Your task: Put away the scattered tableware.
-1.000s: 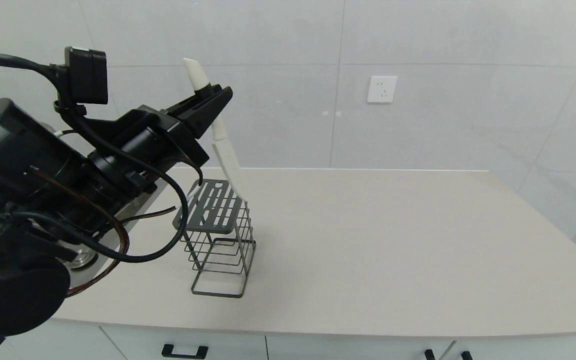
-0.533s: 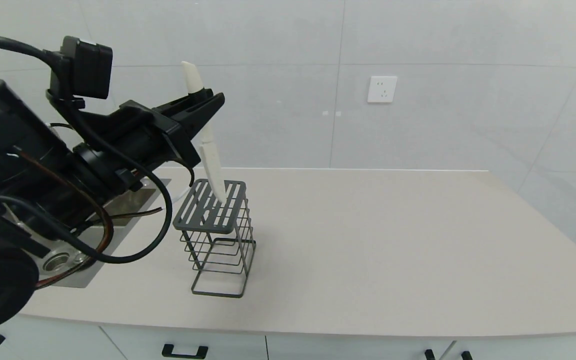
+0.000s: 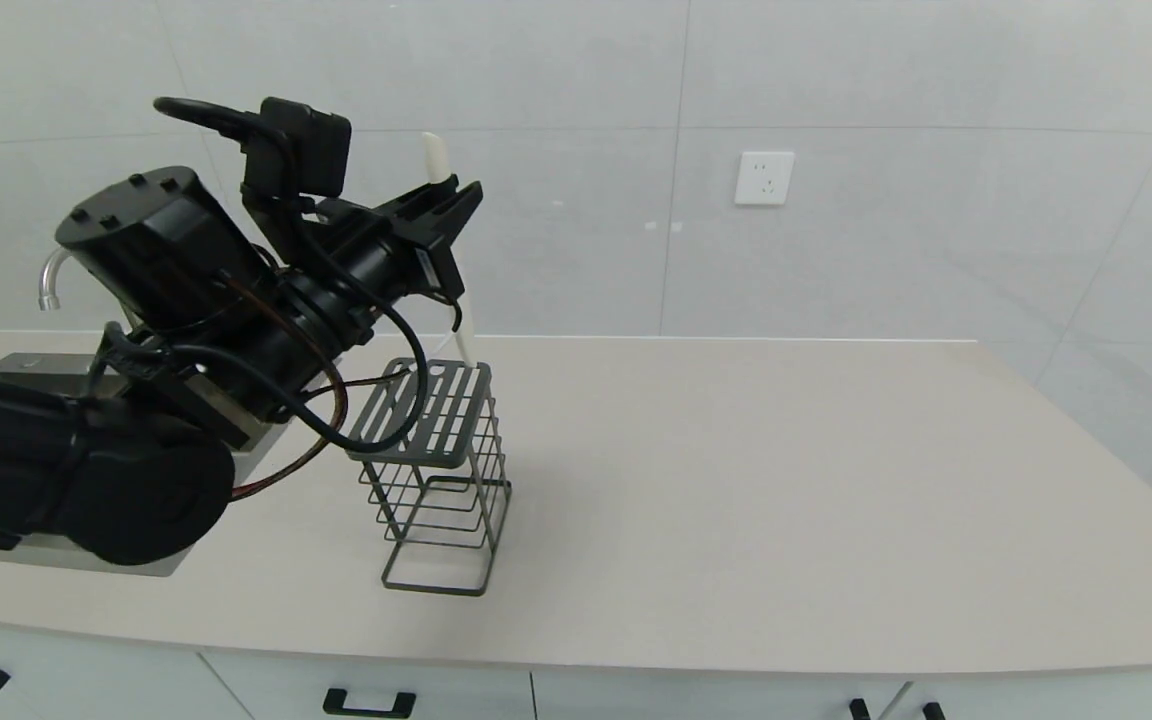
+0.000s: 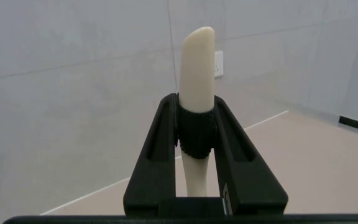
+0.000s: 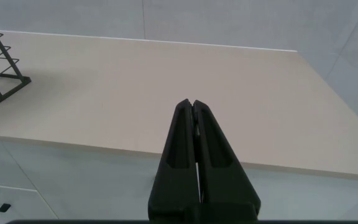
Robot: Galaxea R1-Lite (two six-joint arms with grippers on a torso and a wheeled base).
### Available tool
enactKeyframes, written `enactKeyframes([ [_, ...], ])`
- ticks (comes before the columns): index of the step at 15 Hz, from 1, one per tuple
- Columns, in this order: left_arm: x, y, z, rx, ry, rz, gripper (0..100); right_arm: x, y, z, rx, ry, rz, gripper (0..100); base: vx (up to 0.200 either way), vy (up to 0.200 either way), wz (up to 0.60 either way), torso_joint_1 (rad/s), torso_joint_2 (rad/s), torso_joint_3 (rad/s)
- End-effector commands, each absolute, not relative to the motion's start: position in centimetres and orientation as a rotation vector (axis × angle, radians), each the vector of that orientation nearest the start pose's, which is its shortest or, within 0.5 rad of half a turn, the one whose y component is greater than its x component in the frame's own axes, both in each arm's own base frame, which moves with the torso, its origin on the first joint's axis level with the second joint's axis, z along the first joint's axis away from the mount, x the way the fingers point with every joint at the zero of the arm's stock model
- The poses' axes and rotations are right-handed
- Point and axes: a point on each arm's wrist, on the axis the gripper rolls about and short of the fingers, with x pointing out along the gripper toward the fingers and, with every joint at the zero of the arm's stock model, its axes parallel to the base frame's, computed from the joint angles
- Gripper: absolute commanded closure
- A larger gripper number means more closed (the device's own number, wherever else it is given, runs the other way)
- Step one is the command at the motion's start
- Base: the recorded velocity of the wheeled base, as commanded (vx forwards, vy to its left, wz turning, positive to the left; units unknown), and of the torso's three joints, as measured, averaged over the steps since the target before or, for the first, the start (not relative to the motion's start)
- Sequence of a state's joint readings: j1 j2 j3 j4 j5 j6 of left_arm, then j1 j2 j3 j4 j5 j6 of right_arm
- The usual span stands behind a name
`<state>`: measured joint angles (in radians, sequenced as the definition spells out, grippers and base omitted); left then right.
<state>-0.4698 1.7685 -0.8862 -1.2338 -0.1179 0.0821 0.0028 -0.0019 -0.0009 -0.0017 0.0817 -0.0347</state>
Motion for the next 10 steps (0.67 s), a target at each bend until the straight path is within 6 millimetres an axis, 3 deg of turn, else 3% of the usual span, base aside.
enactKeyframes([
  [1, 30.0, -15.3, 22.7, 0.022, -0.355, -0.562, 100, -2.3, 0.2, 7.6, -0.032, -0.004, 0.084, 100, 0.0, 0.0, 0.0, 0.0, 0.0, 0.0],
  [10, 31.2, -14.1, 22.0, 0.027, -0.367, -0.515, 100, -2.3, 0.2, 7.6, -0.025, -0.003, 0.081, 100, 0.0, 0.0, 0.0, 0.0, 0.0, 0.0],
])
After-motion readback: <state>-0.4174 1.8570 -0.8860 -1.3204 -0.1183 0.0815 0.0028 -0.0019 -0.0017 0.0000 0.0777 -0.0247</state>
